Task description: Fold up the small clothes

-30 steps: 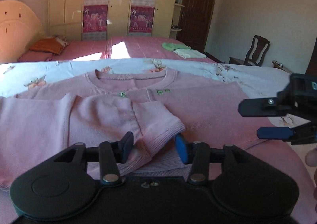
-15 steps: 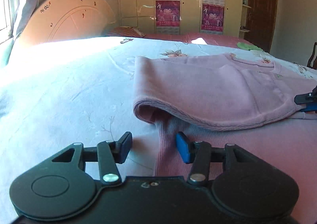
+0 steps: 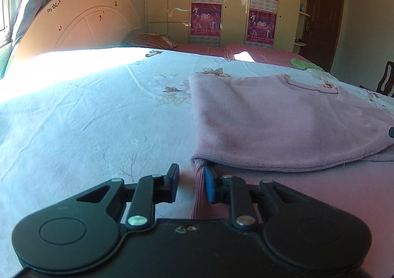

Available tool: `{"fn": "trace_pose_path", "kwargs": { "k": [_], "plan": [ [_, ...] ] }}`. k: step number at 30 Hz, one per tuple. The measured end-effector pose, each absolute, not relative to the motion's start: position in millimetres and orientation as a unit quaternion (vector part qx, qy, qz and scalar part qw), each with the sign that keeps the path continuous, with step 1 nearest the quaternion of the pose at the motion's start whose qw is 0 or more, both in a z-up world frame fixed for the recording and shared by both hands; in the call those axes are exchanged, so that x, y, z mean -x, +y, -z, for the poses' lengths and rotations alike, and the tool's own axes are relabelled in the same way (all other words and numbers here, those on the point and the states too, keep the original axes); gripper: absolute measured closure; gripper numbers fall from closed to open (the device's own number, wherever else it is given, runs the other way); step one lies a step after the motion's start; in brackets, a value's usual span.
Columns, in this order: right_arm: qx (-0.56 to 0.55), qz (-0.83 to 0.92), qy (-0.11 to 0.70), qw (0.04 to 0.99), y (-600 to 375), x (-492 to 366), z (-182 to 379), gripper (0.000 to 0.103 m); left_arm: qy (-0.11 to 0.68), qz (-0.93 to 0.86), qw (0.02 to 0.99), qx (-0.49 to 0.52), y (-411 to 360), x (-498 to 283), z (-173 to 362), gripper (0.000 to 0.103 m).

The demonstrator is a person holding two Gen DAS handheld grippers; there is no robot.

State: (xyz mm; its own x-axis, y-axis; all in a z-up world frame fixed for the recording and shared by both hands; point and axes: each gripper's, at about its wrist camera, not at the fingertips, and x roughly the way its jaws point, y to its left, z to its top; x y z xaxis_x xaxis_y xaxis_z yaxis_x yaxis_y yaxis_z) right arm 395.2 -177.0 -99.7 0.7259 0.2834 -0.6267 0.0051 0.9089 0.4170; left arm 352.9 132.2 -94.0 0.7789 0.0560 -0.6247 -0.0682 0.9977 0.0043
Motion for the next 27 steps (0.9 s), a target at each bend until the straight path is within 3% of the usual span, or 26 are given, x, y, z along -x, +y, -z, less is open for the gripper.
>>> {"fn": "trace_pose_path", "kwargs": {
  "k": [11,13,17,23,27],
  "plan": [
    [-0.195,-0.074,0.368,0.906,-182.5,-385.5,105.4,0.098,0.345,-0.032,0.938,0.012,129.6,-362.3,99.5,0.080],
    [-0.196,-0.076,0.382,0.900,-186.3,-388.0,108.7,0.098,0.350,-0.022,0.936,0.025,135.4,-356.4,90.8,0.076],
    [-0.190,-0.049,0.312,0.930,-201.7,-374.0,80.0,0.098,0.295,0.025,0.955,0.031,135.2,-342.1,59.8,0.054],
    [-0.142,-0.094,0.370,0.913,-161.8,-415.0,96.9,0.098,0.339,0.079,0.934,0.074,103.8,-406.1,94.4,0.055],
    [-0.121,-0.084,0.386,0.911,-158.9,-414.7,106.3,0.098,0.350,0.070,0.930,0.092,111.6,-402.6,104.8,0.053]
  ]
}}
